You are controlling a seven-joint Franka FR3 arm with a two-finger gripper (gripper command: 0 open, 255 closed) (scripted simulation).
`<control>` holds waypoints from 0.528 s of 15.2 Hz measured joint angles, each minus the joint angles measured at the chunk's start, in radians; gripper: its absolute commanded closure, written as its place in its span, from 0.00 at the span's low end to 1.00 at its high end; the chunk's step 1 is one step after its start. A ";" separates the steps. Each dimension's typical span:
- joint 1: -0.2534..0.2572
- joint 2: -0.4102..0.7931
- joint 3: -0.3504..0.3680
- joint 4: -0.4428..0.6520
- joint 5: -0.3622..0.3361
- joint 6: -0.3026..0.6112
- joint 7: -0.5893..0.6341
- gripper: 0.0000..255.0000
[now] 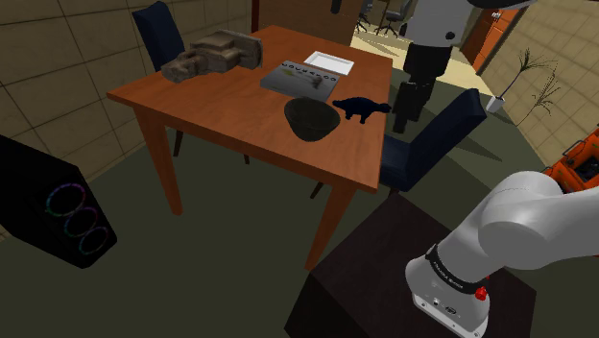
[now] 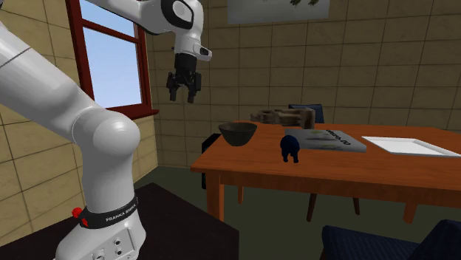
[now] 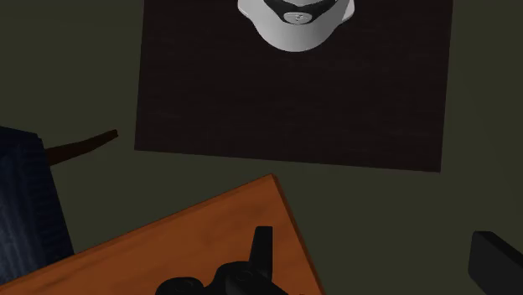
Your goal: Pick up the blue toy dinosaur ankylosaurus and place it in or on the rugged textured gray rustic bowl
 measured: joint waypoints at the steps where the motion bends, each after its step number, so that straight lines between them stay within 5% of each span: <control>1: 0.000 0.000 0.000 0.000 0.000 0.000 0.000 0.00; 8: -0.040 0.103 -0.106 0.004 -0.082 0.121 -0.145 0.00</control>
